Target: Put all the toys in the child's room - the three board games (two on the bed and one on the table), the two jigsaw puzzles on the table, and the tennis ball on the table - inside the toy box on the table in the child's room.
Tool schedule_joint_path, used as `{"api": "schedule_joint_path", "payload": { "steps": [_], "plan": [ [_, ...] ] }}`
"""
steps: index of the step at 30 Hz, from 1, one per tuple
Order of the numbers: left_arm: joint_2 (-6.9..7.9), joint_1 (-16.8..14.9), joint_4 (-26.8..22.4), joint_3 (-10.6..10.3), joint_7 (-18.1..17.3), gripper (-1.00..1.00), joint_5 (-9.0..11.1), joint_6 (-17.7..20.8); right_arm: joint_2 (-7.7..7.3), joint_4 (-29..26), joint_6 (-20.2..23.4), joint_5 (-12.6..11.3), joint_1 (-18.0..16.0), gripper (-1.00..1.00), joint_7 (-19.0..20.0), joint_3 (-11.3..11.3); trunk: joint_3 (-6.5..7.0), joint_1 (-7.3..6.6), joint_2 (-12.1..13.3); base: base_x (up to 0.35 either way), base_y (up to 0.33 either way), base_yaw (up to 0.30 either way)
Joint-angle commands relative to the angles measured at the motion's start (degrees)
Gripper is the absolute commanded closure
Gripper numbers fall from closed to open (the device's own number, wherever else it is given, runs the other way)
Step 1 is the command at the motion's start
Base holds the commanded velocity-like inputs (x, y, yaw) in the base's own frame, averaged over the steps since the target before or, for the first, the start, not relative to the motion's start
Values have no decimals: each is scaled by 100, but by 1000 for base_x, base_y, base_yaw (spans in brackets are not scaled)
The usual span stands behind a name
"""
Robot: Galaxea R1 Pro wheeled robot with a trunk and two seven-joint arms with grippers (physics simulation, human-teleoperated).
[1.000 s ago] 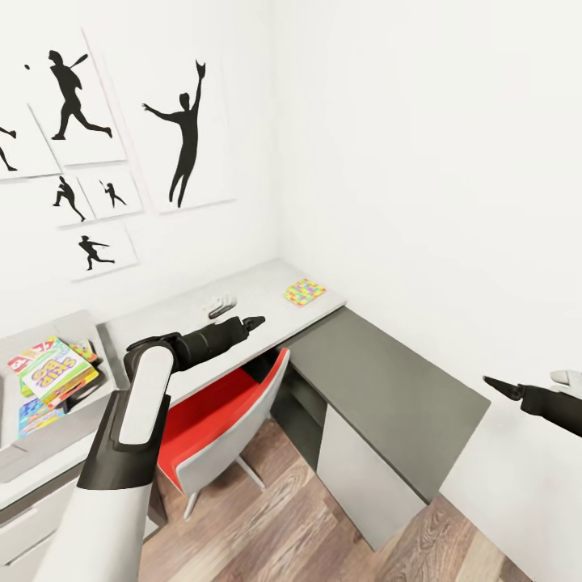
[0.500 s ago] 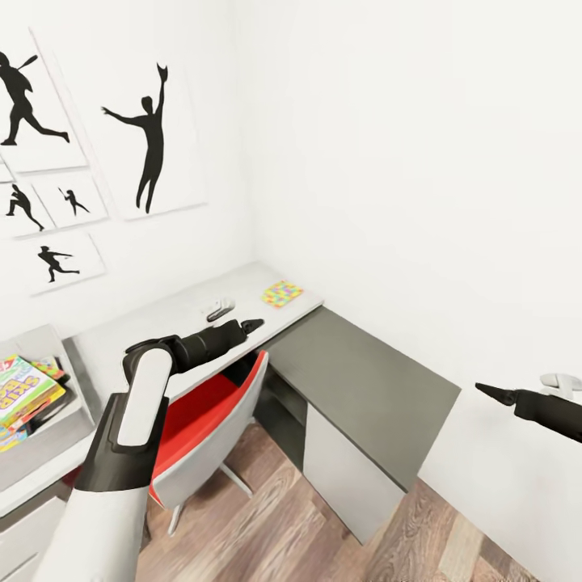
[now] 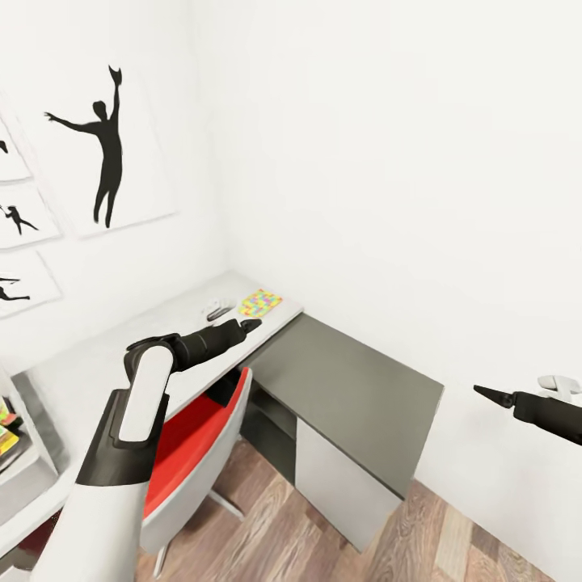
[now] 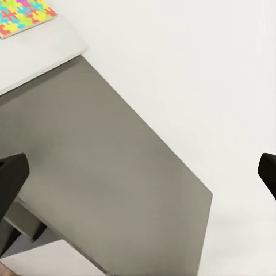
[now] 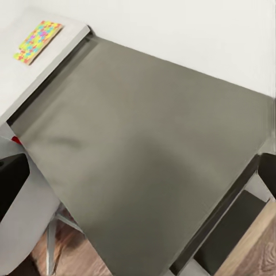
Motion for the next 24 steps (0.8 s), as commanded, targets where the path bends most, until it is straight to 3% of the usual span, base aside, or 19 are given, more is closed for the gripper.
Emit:
{"api": "schedule_joint_path", "payload": {
  "steps": [1,12,24],
  "plan": [
    [-1,-6,-4,0,60,-100,61,15,0,-1,36,4,-8,-100,17,-6,-7,8,-9,270,72,-251],
    [10,-52,39,-8,74,-100,55,13,3,-6,43,5,-8,-100,21,-17,22,8,-9,118,29,-252],
    [92,-64,44,24,73,-100,61,12,6,-36,39,5,-8,-100,21,-18,25,8,-9,20,9,-68]
  ]
}}
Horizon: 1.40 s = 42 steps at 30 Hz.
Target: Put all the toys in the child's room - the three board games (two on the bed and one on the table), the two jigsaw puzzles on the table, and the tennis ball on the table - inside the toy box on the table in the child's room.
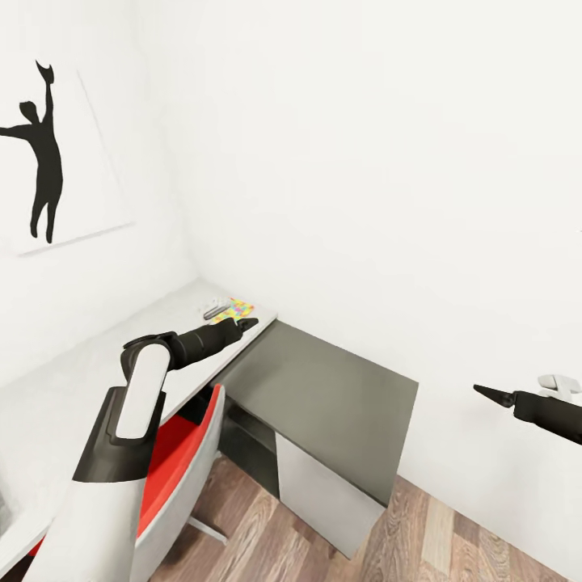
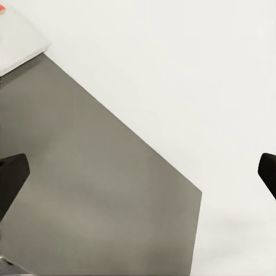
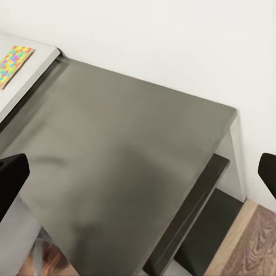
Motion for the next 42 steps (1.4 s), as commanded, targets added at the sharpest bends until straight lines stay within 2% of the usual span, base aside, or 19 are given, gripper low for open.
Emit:
{"api": "schedule_joint_path", "payload": {
  "steps": [1,12,24,42],
  "plan": [
    [-1,-6,-5,1,59,-100,60,15,0,-2,37,-3,-7,-100,17,-7,-12,4,-12,86,59,-21],
    [15,-11,-5,12,66,-100,70,15,5,-9,23,-3,-7,-100,16,0,-11,4,-12,181,170,-7],
    [-33,-55,-5,-27,83,-100,58,15,8,-12,24,-3,0,-100,18,-6,-11,4,-12,231,144,-1],
    [-41,-101,4,-46,89,-100,52,15,9,-17,25,-3,2,-100,18,-7,-11,4,-12,36,14,0]
  ]
}}
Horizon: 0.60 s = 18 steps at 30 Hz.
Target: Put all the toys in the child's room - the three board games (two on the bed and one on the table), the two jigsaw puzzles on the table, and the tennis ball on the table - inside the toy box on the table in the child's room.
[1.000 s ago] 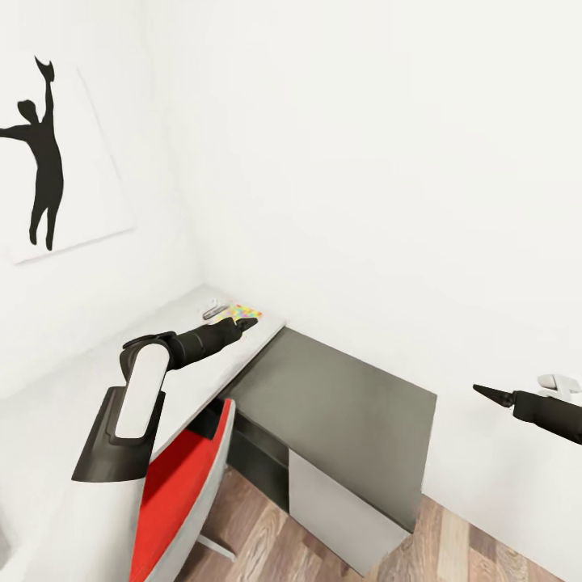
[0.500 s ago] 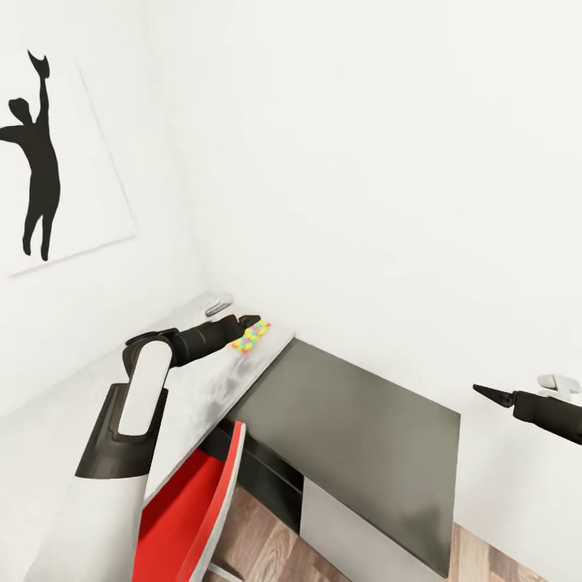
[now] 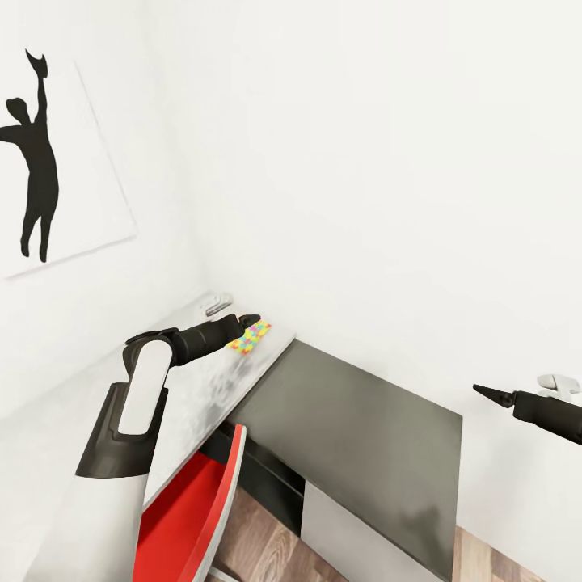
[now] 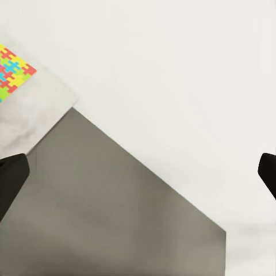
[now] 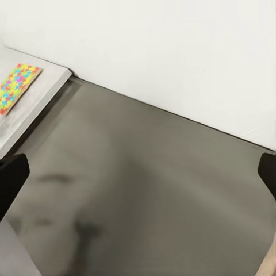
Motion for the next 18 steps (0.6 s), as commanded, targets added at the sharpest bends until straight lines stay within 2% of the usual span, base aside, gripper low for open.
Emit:
{"api": "schedule_joint_path", "payload": {
  "steps": [1,12,18],
  "plan": [
    [-1,-6,-5,0,59,-100,61,15,0,-1,37,-3,-7,-100,17,-7,-12,4,-12,115,3,0],
    [17,-8,-5,0,56,-100,61,15,0,-2,35,-3,-1,-100,17,-7,-12,4,-12,236,1,0],
    [20,-8,-5,0,56,-100,61,15,2,-3,30,-3,1,-100,17,-7,-12,4,-12,116,0,0]
  ]
}}
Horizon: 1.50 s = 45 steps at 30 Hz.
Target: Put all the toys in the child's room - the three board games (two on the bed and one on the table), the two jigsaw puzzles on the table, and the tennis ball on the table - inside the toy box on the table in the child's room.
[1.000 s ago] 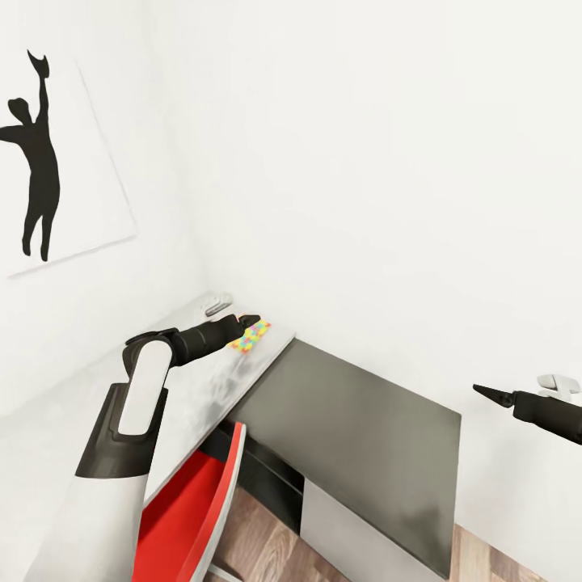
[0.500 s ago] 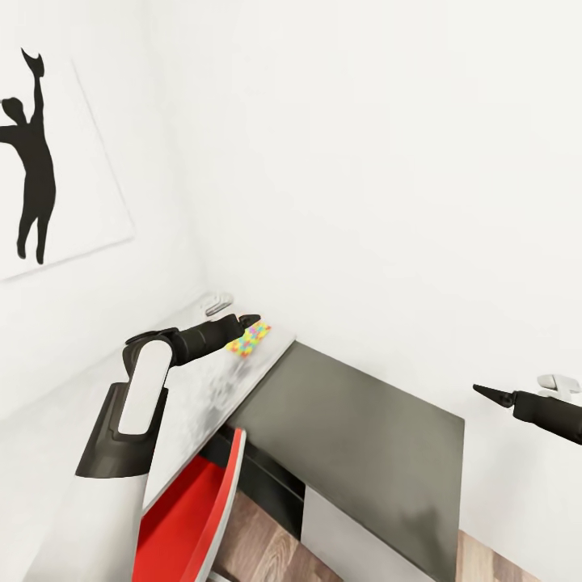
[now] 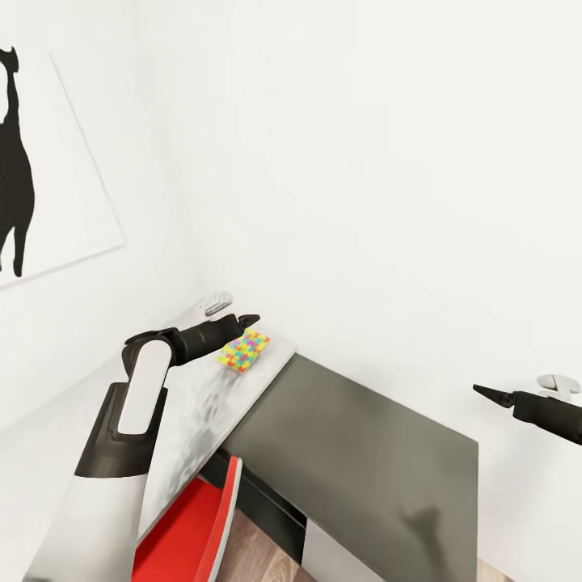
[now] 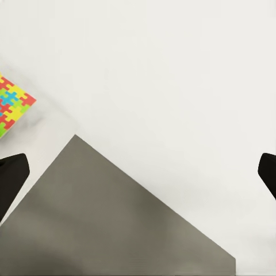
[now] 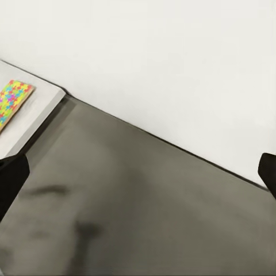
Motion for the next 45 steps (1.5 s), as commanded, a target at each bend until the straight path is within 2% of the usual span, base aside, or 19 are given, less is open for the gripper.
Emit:
{"api": "schedule_joint_path", "payload": {
  "steps": [1,29,45],
  "plan": [
    [-2,-6,-5,1,60,-100,61,15,1,-1,36,-3,-6,-100,17,-7,-12,4,-12,55,0,0],
    [-4,-6,-5,-1,60,-100,62,15,6,0,26,-3,-5,-100,10,-7,-12,4,-12,23,8,0],
    [-2,-6,-5,-1,60,-100,61,15,64,1,19,-3,2,-100,8,-7,-12,4,-12,31,22,0]
  ]
}}
